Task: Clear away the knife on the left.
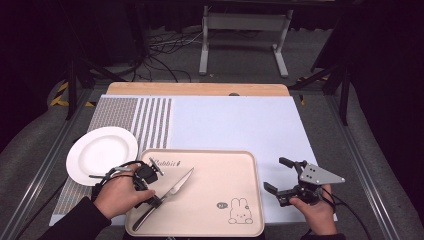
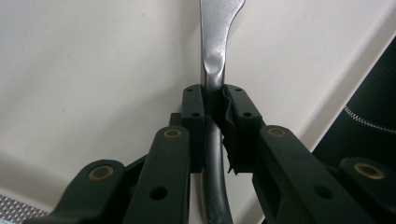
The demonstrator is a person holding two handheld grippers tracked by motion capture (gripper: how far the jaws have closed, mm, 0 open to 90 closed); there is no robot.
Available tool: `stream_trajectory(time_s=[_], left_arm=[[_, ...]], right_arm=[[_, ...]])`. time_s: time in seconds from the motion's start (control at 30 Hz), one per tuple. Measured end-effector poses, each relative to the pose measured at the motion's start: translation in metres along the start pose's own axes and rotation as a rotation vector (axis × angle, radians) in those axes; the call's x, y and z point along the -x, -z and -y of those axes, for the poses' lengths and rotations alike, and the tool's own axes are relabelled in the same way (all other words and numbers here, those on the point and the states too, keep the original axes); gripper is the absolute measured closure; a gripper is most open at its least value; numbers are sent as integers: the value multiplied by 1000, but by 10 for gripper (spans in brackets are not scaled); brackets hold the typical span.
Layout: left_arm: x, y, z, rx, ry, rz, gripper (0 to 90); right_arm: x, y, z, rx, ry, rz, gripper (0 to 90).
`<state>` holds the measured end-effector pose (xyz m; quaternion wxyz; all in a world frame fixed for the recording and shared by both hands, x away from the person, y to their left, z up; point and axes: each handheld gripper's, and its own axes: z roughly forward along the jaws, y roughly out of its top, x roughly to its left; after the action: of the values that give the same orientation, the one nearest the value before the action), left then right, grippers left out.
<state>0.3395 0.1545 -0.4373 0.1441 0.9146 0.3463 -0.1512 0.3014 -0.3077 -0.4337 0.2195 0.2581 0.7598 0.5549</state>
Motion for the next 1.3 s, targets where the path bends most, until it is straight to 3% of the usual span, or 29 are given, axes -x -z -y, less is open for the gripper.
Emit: stream_trajectory(time_s=[0.8,0.9,1.0,1.1,1.13,1.23,1.3], left_arm=[[-2,-4,2,-7,15,-15,793],[-1,-4,1,1,13,-11,745],[2,-2,1,6,-12,-43,646],[6,0,0,31,-21,-64,463],[8,2,-1,45,-38,-77,463],[14,7,-2,110,-132,-145,309],[18,10,-3,143,-203,-161,273]], right_arm=[[0,0,0,5,1,-6,27],[0,0,0,5,-3,-7,27],[0,0,0,2,-1,-9,27],[0,0,0,3,-2,-10,27],[0,0,0,3,-2,-10,27],[0,0,0,2,-4,-10,27],[0,0,0,3,-4,-10,26]])
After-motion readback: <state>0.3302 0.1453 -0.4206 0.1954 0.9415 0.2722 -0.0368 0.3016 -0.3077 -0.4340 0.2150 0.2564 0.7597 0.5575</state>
